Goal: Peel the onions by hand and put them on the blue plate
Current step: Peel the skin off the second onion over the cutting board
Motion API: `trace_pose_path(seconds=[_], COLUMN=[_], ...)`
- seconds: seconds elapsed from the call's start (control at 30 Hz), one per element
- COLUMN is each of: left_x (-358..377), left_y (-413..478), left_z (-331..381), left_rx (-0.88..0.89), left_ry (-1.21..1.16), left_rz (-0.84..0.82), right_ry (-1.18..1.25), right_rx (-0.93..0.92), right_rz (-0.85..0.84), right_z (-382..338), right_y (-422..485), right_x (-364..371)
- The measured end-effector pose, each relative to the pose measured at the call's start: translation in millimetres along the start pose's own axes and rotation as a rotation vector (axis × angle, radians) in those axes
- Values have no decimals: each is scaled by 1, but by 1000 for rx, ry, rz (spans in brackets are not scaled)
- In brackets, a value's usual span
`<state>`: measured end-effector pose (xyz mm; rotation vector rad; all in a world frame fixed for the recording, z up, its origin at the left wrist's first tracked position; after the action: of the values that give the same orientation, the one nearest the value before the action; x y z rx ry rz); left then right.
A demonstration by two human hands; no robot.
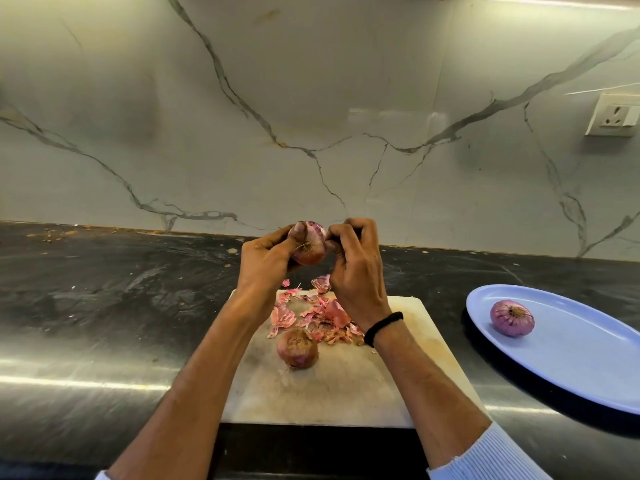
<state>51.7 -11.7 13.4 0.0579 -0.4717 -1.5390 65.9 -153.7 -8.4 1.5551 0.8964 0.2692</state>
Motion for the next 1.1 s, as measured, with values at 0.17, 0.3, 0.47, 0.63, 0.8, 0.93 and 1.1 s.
trace_pose_path(seconds=[0.17,0.3,0.47,0.63,0.8,0.93,1.1], left_x=[-3,-4,-6,-6,-7,-9,-9], left_y=[2,2,2,2,3,5,5], left_z=[1,2,1,1,0,-1,-1], left_rx=[-50,-55,-63,-80,-78,-78,-67], left_ry=[-60,-52,-62,-61,-41,-29,-17], left_rz=[18,16,11,7,9,1,-3], right_ry=[160,221,240,210,210,202,198], right_rx=[47,60,23,1,-10,-18,-23], right_rz=[-36,-165,-206,-212,-221,-209,-219], right_z=[0,2,4,5,7,6,6], right_y=[2,1,-1,-1,-1,-2,-2], right_x=[1,6,7,10,9,9,8])
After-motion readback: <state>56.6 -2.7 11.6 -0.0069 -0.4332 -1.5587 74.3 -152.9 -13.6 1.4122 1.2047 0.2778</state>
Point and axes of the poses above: each hand's wrist, its own y-axis towards the middle knuckle, its own x-axis out of the palm, z = x × y, the point moved 1 cm from there along y, towards the middle knuckle, and after that the axes turned 4 degrees about -z, right-handed, at the moved point
